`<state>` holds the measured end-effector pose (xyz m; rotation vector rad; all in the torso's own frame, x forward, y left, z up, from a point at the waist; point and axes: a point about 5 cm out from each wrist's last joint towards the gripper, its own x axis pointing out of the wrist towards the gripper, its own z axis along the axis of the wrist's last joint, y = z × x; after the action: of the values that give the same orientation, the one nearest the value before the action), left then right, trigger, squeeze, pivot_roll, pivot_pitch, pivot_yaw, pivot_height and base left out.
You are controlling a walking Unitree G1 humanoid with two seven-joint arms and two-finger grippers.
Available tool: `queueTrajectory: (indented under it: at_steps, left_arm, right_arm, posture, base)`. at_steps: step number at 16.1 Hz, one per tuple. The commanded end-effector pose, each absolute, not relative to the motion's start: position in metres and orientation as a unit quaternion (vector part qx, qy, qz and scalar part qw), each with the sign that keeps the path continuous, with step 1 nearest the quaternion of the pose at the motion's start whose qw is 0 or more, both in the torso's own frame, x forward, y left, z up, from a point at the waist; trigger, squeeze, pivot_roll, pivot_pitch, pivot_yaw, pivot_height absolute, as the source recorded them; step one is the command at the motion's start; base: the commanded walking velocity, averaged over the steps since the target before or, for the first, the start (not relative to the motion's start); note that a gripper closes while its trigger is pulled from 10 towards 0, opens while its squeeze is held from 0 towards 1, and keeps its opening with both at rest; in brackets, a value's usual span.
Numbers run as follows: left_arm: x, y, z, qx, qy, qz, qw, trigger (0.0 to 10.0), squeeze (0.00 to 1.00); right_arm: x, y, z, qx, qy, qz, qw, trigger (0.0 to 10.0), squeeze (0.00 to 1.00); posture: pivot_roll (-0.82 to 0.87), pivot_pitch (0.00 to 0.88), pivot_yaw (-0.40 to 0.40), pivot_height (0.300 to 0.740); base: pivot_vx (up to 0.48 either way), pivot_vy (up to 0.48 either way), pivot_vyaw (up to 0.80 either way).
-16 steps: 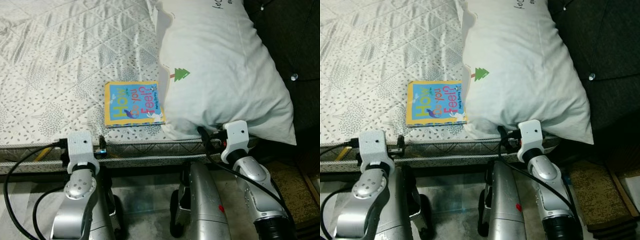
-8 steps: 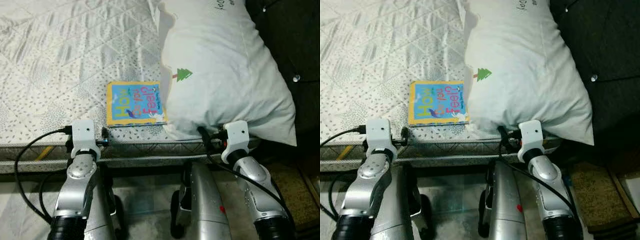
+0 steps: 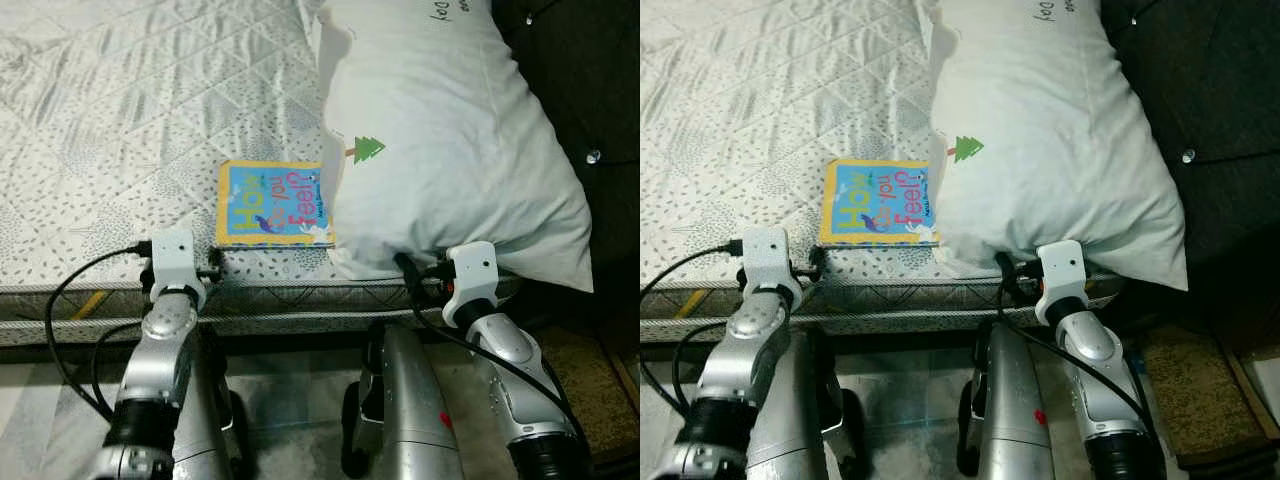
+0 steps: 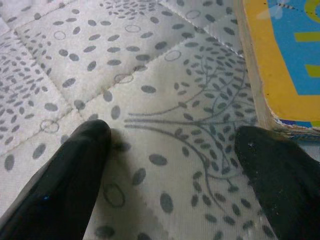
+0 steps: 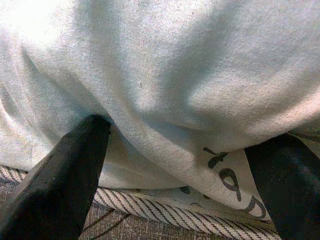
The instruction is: Clean up the room
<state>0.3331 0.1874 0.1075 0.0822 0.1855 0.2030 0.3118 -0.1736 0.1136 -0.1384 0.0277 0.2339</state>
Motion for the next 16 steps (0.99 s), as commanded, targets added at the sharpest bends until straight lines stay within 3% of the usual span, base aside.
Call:
queueTrajectory:
  at_steps: [1, 8, 16]
  left_arm:
    - [0.333, 0.192, 0.104, 0.042, 0.098, 0.104, 0.989, 10.0, 0.0]
    - [0.325, 0.204, 0.107, 0.038, 0.082, 0.131, 0.987, 10.0, 0.0]
    - [0.273, 0.188, 0.117, 0.025, 0.052, 0.121, 0.991, 10.0, 0.0]
  right_arm:
    - [0.309, -0.174, 0.113, -0.072, 0.013, 0.117, 0.99, 10.0, 0.0]
    - [0.309, -0.175, 0.113, -0.072, 0.014, 0.116, 0.991, 10.0, 0.0]
    - [0.322, -0.169, 0.116, -0.059, 0.0, 0.11, 0.992, 10.0, 0.0]
  posture:
    - [-0.04, 0.287, -0.063, 0.528]
    - [-0.04, 0.28, -0.062, 0.528]
    - [0.02, 0.212, -0.056, 0.528]
  base:
    - [0.0, 0.0, 0.0]
    - [0.0, 0.0, 0.0]
    - [0.0, 0.0, 0.0]
